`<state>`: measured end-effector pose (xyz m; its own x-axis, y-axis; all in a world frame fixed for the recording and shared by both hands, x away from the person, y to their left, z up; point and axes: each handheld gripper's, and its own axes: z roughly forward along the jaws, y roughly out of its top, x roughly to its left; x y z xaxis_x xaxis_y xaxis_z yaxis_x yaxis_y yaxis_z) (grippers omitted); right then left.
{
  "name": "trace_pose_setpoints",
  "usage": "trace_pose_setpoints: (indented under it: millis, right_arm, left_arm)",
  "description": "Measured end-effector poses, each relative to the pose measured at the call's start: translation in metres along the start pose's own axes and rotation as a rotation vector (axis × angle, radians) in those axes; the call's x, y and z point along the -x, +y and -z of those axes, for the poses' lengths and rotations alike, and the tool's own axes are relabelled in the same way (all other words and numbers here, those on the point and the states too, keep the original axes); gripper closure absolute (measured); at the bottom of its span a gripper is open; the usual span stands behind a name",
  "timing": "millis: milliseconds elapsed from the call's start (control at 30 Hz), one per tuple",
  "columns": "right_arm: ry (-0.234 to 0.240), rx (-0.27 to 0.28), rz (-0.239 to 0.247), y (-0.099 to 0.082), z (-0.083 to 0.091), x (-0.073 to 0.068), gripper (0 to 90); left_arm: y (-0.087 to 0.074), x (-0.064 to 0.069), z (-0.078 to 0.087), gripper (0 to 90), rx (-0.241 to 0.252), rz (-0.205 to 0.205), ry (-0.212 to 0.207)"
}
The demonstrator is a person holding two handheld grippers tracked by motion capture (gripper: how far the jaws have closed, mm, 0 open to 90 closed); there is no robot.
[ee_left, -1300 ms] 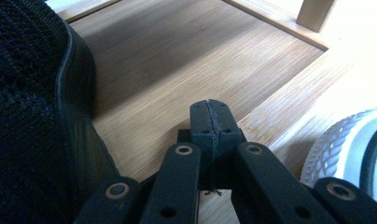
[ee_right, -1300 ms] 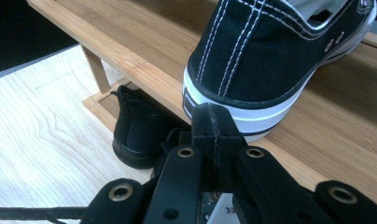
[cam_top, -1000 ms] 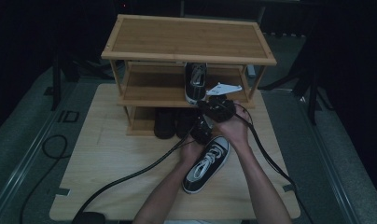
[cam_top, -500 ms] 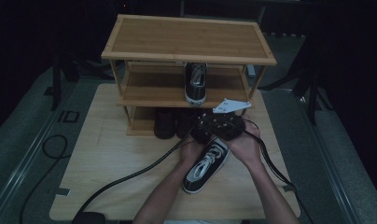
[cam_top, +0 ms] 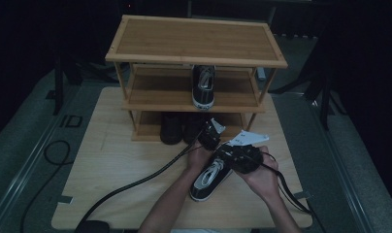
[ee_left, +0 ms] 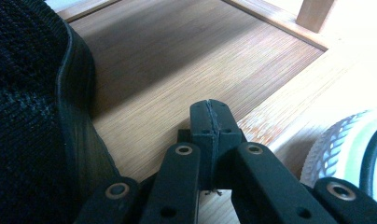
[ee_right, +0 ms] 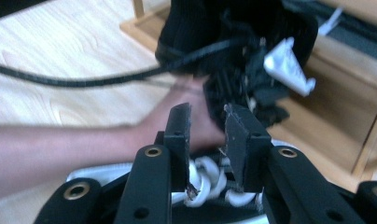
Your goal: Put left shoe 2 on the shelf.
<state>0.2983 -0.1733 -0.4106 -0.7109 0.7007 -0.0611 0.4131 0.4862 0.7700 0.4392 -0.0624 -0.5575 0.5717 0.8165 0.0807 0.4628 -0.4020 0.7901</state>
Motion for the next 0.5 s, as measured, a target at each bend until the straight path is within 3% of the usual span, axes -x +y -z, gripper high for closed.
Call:
trace_pose_setpoints:
  millis: [267, 367, 500]
  right_arm:
    - [-0.02, -0.055, -0.09, -0.032, -0.006, 0.005, 65.2]
    - [0.005, -0.061, -0.145, -0.041, -0.012, 0.006, 63.9]
    - [0.02, -0.082, -0.162, -0.048, -0.024, -0.003, 60.8]
  left_arm:
    - [0.0, 0.0, 0.0, 90.0, 0.0, -0.003, 0.001]
    - [0.0, 0.0, 0.0, 90.0, 0.0, -0.003, 0.002]
    - [0.0, 0.0, 0.0, 90.0, 0.0, -0.003, 0.002]
